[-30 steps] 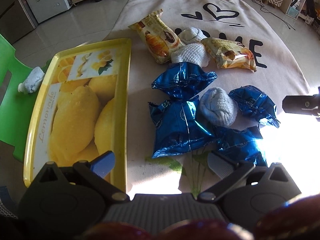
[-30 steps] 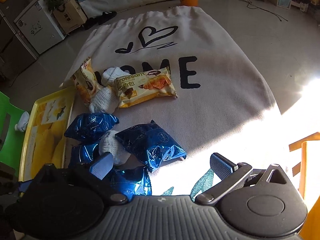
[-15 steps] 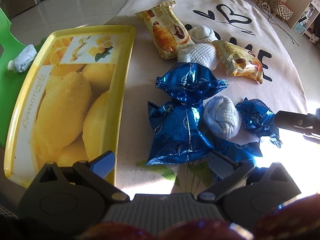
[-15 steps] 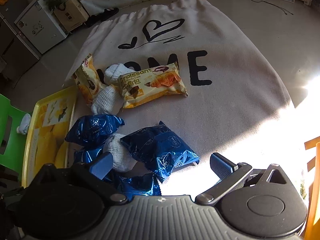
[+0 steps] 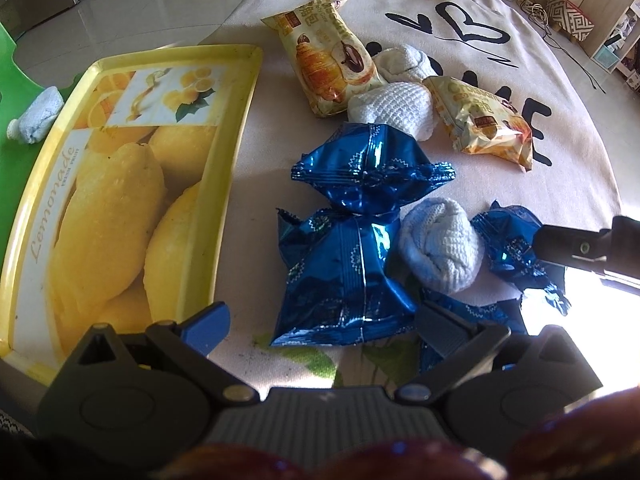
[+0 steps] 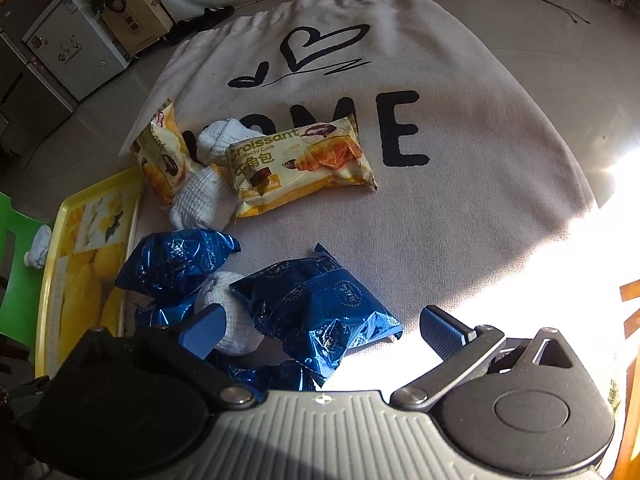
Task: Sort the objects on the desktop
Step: 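Lower the right gripper over the white knitted ball near the blue packets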
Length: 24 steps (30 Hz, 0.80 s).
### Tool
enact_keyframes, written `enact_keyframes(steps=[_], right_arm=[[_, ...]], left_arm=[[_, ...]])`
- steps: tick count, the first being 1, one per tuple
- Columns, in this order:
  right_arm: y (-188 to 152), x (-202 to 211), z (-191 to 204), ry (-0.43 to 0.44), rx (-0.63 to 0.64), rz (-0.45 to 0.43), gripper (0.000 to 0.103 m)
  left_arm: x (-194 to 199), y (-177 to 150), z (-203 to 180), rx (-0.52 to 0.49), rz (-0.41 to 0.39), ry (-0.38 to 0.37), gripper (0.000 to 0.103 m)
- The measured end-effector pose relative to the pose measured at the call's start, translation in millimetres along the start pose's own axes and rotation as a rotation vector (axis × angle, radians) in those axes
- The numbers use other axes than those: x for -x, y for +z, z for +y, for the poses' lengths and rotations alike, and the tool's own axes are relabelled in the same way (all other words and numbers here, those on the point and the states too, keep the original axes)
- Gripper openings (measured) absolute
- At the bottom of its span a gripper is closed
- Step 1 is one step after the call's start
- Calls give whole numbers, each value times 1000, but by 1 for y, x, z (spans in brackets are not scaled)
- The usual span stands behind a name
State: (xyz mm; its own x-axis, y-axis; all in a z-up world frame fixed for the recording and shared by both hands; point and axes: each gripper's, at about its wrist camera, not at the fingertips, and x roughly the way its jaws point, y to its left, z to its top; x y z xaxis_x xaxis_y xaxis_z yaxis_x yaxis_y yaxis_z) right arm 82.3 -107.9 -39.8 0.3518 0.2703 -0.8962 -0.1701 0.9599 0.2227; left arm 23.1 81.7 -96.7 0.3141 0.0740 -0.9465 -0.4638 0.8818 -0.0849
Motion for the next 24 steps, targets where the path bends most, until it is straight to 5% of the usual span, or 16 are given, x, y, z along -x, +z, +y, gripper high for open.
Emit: enact_keyframes(steps=[5,13,24], right_arm=[[2,2,-3,4,-22,-11,103],[2,10,6,243,-62,-21,103],[-2,-9,9,414,-171,81,103]], left_arm=[[-3,0,0,-3,11,4,103],[-14,-1,4,7,33,25,103],[-15,-6,15,20,44,17,103]])
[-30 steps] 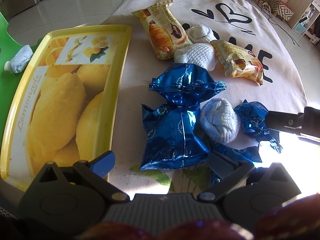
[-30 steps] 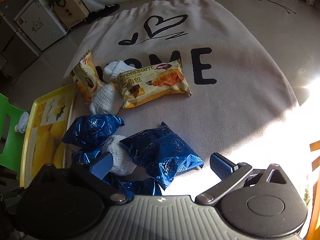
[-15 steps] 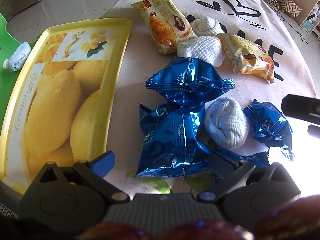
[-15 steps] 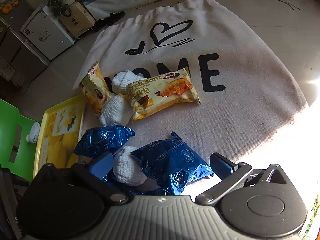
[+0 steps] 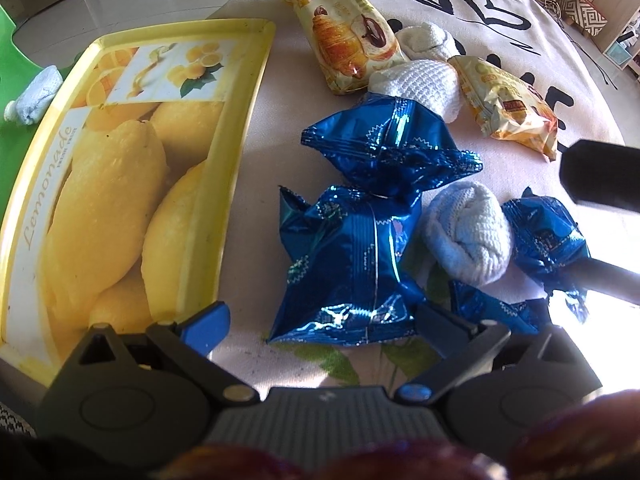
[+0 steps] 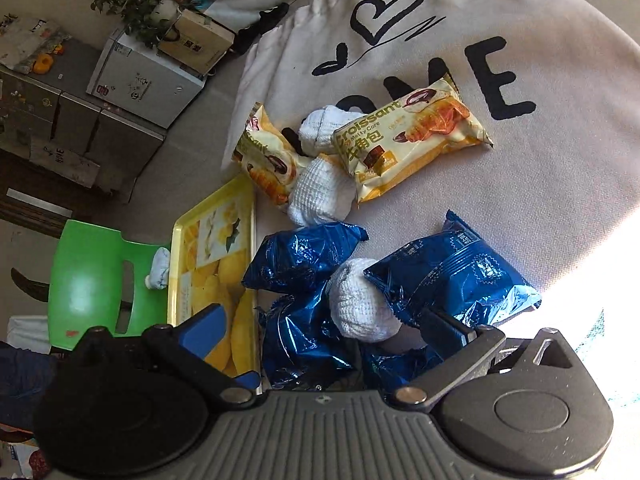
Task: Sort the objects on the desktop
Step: 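Lower the right gripper over the white knitted ball near the blue packets, then close the right gripper around the white knitted ball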
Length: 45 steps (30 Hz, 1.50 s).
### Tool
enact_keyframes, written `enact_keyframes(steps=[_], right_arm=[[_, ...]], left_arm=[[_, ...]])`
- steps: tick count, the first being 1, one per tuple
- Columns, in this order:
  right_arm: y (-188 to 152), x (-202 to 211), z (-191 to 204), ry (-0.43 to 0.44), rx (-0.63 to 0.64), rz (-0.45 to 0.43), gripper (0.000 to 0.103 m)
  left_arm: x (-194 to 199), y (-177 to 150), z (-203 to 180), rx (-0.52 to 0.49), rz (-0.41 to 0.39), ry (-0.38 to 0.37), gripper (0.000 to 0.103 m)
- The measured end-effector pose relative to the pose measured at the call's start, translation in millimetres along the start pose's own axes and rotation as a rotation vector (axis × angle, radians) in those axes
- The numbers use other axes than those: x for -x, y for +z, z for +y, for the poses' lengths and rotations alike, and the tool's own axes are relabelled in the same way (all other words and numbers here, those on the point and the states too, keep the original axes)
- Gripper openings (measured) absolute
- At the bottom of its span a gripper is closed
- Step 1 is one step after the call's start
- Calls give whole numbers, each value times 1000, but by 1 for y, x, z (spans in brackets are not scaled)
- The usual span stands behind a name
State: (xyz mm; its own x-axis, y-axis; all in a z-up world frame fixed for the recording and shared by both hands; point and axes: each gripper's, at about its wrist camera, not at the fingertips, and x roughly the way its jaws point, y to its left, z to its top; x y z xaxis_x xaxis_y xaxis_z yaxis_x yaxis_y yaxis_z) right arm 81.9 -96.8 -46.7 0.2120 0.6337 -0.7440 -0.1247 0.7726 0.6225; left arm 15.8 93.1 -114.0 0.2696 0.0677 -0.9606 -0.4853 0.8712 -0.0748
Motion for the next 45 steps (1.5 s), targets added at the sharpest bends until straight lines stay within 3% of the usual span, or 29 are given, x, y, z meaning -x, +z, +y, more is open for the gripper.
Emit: enact_keyframes(steps=[6,12,16,20,25,37,45], right_arm=[[3,-15,-4,-9,-46,15,103],[10,-17,-11,-249,-48,-65,103],[13,-11,-3,-205,26,-96,103],[8,-21,15,-236,138,-68,103],[4,-34,13,-225,142,-26,98],[-3,-66,14,-267,196,26,60],[0,-49,13,-350,227,-17,58]], left_arm=[[0,-1,1,2,6,-2,103],[0,-1,1,6,6,-3,103],[3,0,2,17,-14,-7,103],[1,3,6,27,-13,-14,103],[0,2,8,30,-3,-14,103],[1,2,13,35,-5,-26,103],[2,6,15,66,-18,-55,103]])
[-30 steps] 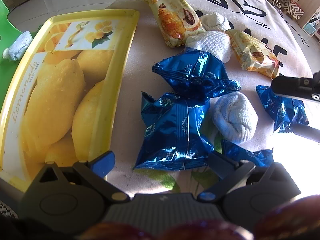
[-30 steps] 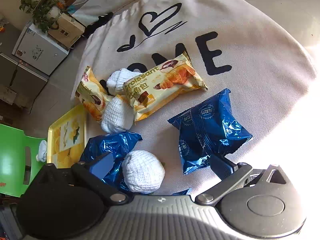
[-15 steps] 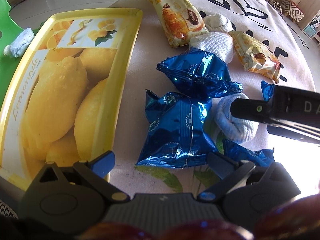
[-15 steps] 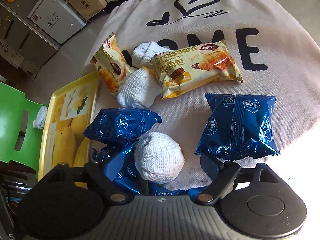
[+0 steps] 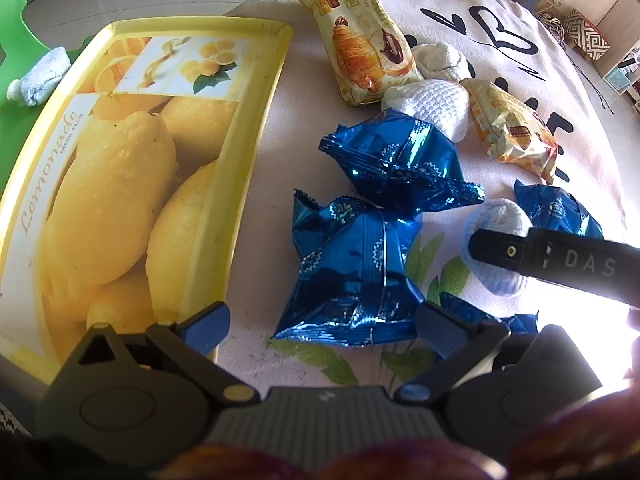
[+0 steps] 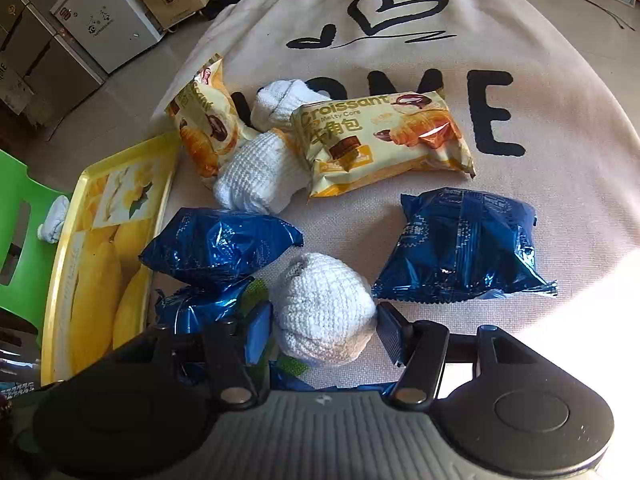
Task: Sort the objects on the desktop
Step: 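Close the right gripper around the white knitted ball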
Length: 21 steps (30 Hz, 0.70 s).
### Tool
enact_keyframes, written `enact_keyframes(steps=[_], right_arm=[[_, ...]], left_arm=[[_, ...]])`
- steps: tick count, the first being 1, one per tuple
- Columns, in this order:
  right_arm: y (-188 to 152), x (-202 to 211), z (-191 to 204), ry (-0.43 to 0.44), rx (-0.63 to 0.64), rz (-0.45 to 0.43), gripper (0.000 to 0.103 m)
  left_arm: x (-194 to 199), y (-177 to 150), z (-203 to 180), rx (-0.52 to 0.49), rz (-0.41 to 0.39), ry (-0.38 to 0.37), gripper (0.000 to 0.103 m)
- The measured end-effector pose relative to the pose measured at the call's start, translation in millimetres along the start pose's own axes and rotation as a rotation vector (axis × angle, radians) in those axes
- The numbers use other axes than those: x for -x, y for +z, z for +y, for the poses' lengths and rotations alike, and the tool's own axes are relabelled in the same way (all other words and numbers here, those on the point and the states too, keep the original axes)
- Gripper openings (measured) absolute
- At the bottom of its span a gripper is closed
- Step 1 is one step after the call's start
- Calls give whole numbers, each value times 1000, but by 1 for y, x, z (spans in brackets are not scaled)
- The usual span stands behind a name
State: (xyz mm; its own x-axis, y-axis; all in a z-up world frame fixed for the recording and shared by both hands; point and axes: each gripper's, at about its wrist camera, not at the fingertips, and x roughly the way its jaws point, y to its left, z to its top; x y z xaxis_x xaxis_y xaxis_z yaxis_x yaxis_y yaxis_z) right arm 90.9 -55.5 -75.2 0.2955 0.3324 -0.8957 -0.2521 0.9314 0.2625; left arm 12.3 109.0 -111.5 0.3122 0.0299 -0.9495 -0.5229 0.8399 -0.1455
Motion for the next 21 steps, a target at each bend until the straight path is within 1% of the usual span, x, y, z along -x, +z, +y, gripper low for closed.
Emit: enact_keyframes(steps=[3,6,9,10,12,15,17,21], right_arm=[[0,5,-11,-18,-15,9,58],[-5,4,-18,-19,-21,34,58],[-4,0,-31,4,-101,61,59],[-5,2,-27,8,-124,61,60],[-4,3,-27,-2,-124,54,62],[-3,3,-26,-16,-121,40,69],[-3,4,-26,-6,-133,42,71],[-2,2,-27,-17,-142,46,73]], left_arm=[[0,2,-3,3,-8,-8,103],[-3,5,-6,-1,-9,-4,103],[-9,6,-11,-7,-7,15,103],[-11,7,-11,-6,-6,12,103],[-14,7,-11,-1,-6,4,103],[-18,8,-13,-4,1,-8,103],[-21,7,-14,-4,11,-5,103],[-23,5,-18,-22,13,4,103]])
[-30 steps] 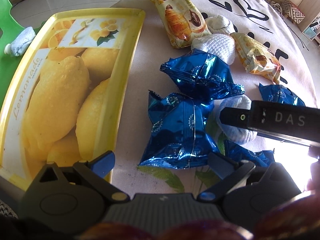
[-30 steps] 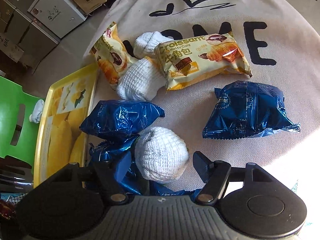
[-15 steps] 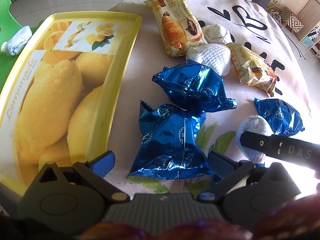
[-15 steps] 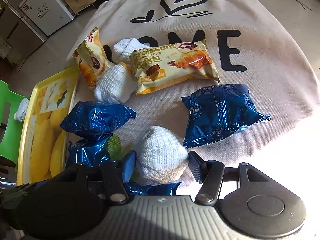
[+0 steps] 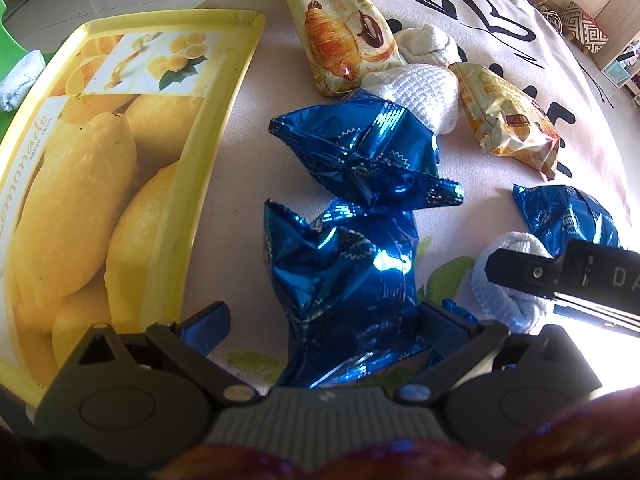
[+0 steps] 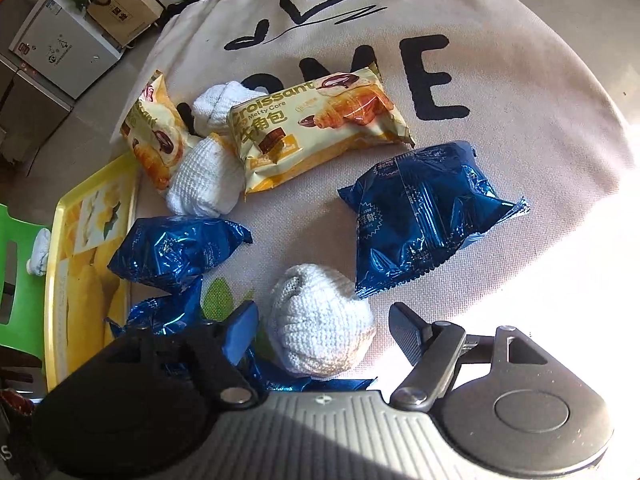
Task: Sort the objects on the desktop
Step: 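Close the right gripper around the white knitted ball, then grasp a blue foil packet with the left gripper while the right holds the white ball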
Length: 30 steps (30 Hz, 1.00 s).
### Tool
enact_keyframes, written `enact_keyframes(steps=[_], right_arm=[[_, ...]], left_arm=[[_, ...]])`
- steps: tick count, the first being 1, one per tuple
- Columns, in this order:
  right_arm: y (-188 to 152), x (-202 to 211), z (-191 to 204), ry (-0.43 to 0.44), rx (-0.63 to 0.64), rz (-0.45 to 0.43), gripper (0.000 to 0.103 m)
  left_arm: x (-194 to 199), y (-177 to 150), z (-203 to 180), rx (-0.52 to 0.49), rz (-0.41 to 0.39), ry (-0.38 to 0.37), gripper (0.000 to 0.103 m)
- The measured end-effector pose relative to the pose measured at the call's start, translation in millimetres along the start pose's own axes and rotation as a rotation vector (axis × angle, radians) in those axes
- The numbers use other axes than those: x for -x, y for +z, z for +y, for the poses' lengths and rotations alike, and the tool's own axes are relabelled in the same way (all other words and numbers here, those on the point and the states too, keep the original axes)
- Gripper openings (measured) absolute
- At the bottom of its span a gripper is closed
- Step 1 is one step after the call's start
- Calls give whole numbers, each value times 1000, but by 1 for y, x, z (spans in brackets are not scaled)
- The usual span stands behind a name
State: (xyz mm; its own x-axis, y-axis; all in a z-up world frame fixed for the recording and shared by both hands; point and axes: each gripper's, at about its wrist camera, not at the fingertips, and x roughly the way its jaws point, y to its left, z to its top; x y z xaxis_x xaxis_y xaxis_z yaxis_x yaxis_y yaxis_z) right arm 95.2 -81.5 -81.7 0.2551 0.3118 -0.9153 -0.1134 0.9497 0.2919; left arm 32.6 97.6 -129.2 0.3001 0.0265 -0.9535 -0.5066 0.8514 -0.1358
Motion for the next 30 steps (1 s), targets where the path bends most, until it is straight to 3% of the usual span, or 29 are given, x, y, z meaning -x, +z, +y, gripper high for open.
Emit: enact_keyframes(steps=[5,16,30], right_arm=[[1,-3,1,2,-19,13,73],[-3,-7,3,-36,-1,28,77],[-5,-13,13,-87,56,17,89]], left_arm=[[-1,-2,-4,-16,-6,4,103],[-9,-3,-13,-61,-3,125,103],[-11,-7,-13,-52,-10,128,103]])
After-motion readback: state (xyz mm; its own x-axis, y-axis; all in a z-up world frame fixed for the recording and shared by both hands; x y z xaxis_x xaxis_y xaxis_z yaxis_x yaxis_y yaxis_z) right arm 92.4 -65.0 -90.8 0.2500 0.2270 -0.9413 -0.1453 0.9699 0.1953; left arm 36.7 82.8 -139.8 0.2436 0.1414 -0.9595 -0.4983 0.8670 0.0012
